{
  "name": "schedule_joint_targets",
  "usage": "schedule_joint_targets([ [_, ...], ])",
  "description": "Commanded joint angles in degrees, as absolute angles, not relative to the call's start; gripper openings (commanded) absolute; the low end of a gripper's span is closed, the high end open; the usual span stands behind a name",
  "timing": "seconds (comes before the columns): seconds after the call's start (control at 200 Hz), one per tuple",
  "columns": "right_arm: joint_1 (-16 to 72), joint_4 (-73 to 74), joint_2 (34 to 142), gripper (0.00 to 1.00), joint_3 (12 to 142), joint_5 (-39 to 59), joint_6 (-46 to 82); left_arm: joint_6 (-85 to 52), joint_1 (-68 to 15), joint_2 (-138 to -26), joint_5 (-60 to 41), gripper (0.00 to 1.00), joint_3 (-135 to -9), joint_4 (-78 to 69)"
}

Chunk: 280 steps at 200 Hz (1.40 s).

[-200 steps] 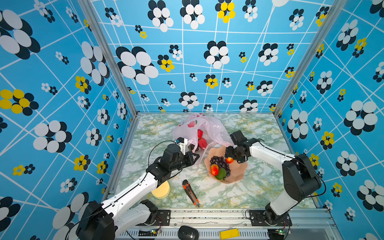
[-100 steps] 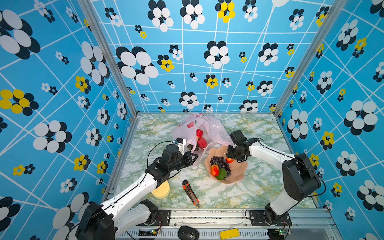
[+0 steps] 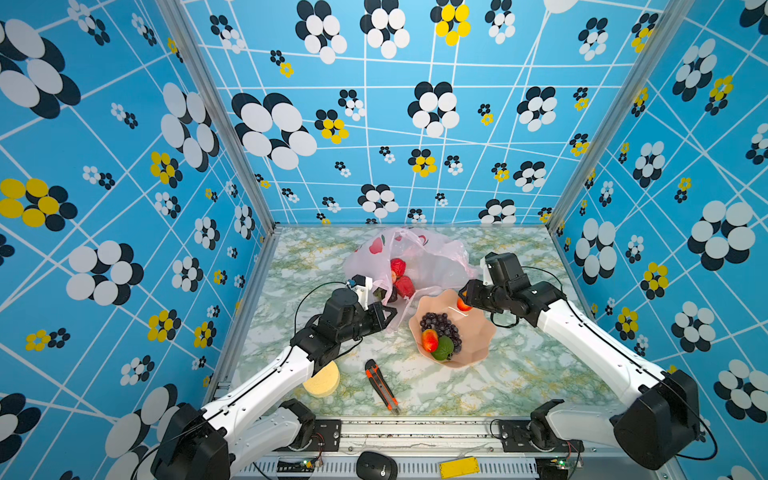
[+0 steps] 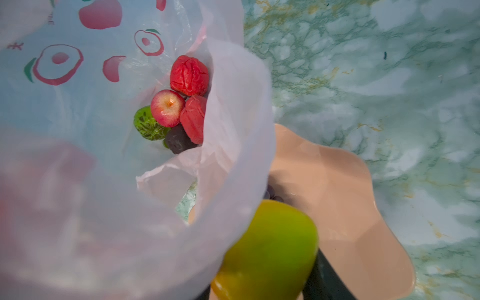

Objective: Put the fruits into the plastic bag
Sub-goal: 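Lower the right gripper onto the yellow-green mango and grasp it, then lift the mango up into the bag held by the left gripper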

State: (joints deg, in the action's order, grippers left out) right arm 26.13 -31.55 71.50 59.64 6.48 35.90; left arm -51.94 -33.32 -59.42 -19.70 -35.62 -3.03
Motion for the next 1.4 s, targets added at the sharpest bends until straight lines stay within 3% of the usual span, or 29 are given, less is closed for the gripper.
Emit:
schedule_joint_targets([
  [0.0,26.45,-28.57,68.97,0.49,57.6,13.29,38.17,-52.29,-32.81,-58.46,-20.56,0.0,-35.53,-3.96],
  [0.31,26.71,-20.56,62.29,0.48,56.98,21.07,42.06,-51.66,-32.85,-58.41,-20.57,0.0,-35.64,-3.65],
  [0.505,30.19,-16.03,64.95,0.48,59.96,25.07,42.66,-51.86,-32.85,-59.54,-21.43,0.0,-35.96,-4.91],
  [0.98,34.76,-12.15,95.93,0.48,79.73,29.95,43.99,-51.24,-32.8,-57.06,-20.42,0.0,-37.09,-2.97],
  [1.25,37.19,-12.67,107.13,0.5,86.43,31.2,42.75,-50.8,-32.81,-58.04,-20.73,0.0,-38.04,-3.14],
  [1.395,36.75,-20.02,114.2,0.55,99.2,27.7,36.6,-50.54,-32.77,-59.04,-21.4,0.0,-38.06,-3.07],
])
